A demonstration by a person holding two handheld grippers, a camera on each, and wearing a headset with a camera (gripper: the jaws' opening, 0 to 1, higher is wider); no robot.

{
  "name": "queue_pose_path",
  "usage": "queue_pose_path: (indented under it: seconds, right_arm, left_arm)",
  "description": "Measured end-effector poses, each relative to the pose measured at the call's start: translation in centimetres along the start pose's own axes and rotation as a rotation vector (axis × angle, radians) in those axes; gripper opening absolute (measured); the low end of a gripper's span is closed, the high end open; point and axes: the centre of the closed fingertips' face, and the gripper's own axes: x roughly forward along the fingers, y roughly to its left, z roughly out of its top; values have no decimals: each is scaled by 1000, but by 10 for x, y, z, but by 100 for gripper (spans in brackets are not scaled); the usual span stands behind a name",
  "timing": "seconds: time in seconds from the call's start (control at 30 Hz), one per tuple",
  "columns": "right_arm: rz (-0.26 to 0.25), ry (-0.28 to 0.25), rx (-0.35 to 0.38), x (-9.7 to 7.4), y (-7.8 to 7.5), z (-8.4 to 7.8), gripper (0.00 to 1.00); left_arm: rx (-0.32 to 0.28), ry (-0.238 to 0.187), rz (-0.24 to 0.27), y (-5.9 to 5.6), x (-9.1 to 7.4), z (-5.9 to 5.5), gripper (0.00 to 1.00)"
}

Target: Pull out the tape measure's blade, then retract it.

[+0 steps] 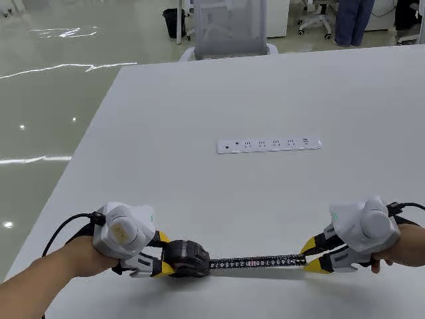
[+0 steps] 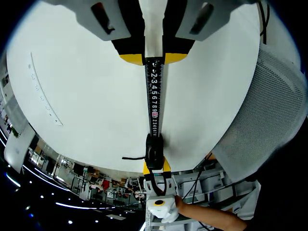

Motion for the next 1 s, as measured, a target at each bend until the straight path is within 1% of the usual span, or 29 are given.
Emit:
queue_pose_path:
  seconds: [1.0]
  right_arm:
    - [-7,-3,5,-11,-1,-13,11]
  left_arm:
    - [4,8,-3,0,1,1,24]
